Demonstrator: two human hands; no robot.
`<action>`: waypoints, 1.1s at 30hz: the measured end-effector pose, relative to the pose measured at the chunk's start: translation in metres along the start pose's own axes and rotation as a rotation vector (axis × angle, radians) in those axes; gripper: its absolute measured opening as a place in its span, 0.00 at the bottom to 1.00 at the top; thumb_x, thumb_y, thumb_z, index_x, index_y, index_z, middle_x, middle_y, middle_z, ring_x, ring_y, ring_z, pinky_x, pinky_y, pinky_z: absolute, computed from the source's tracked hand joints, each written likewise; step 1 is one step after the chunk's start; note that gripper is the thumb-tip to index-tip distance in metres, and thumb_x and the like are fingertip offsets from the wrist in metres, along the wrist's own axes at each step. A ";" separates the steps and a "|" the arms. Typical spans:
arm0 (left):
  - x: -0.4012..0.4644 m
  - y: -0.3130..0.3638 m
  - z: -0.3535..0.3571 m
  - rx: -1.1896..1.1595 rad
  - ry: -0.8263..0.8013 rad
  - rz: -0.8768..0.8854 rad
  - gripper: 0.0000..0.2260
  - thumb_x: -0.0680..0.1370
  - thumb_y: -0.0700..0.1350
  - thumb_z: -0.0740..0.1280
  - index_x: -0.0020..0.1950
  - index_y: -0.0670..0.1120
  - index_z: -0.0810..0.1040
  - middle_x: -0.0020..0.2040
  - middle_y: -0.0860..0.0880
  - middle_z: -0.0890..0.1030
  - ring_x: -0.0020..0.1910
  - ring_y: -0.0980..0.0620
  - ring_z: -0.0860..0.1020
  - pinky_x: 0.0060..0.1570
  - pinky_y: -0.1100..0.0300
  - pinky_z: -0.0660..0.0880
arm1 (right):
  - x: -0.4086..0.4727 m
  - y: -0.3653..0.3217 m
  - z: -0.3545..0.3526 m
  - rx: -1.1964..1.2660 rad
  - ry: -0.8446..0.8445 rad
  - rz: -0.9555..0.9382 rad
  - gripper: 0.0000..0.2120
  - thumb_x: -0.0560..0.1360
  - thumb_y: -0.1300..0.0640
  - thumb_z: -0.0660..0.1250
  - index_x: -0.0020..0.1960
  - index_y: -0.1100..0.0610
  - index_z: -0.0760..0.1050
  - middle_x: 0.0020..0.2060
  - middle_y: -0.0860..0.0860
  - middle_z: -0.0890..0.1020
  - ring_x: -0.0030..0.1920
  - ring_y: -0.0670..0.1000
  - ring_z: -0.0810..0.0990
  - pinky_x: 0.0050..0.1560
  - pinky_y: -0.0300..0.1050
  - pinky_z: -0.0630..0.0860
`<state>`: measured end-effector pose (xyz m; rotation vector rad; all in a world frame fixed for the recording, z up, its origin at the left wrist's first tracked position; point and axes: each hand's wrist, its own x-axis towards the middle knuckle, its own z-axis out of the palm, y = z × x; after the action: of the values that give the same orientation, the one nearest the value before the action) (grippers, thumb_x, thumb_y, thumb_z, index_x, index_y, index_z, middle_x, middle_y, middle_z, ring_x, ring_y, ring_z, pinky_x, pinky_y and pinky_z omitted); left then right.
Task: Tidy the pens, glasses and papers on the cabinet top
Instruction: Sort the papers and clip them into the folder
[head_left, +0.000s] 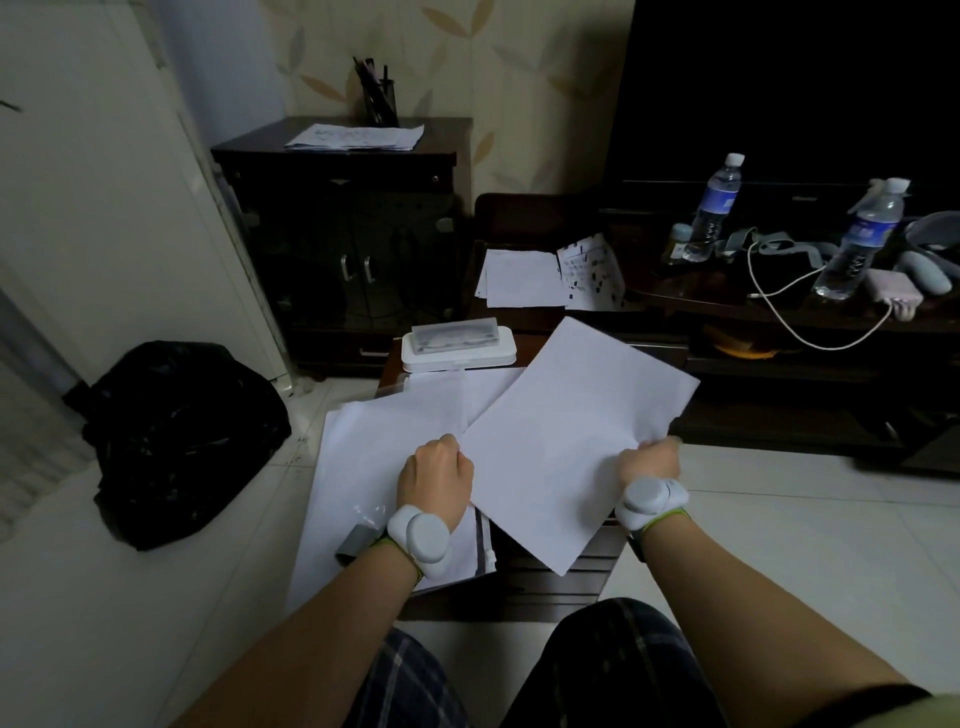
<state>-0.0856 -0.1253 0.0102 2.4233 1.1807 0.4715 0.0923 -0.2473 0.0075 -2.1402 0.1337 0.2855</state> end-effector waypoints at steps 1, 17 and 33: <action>0.000 0.000 0.000 0.000 0.002 0.000 0.08 0.78 0.39 0.57 0.42 0.39 0.73 0.41 0.39 0.79 0.36 0.45 0.72 0.34 0.57 0.67 | 0.000 -0.001 0.002 -0.014 -0.020 -0.009 0.15 0.77 0.68 0.56 0.64 0.67 0.67 0.62 0.61 0.75 0.63 0.60 0.74 0.61 0.47 0.68; -0.005 -0.003 0.005 -0.007 0.000 0.024 0.10 0.78 0.40 0.57 0.46 0.37 0.76 0.42 0.40 0.80 0.40 0.43 0.77 0.38 0.53 0.73 | 0.006 0.000 0.020 -0.252 -0.183 -0.133 0.17 0.80 0.57 0.57 0.64 0.65 0.73 0.60 0.62 0.77 0.61 0.62 0.75 0.58 0.46 0.70; -0.008 -0.006 0.008 0.031 -0.033 0.056 0.10 0.78 0.42 0.57 0.49 0.39 0.76 0.44 0.43 0.80 0.40 0.46 0.76 0.42 0.53 0.74 | 0.008 -0.001 0.026 -0.262 -0.255 -0.232 0.15 0.79 0.55 0.60 0.49 0.65 0.78 0.52 0.64 0.80 0.55 0.63 0.77 0.47 0.43 0.67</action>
<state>-0.0903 -0.1297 -0.0004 2.4866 1.1163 0.4315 0.0958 -0.2244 -0.0074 -2.3278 -0.3131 0.4563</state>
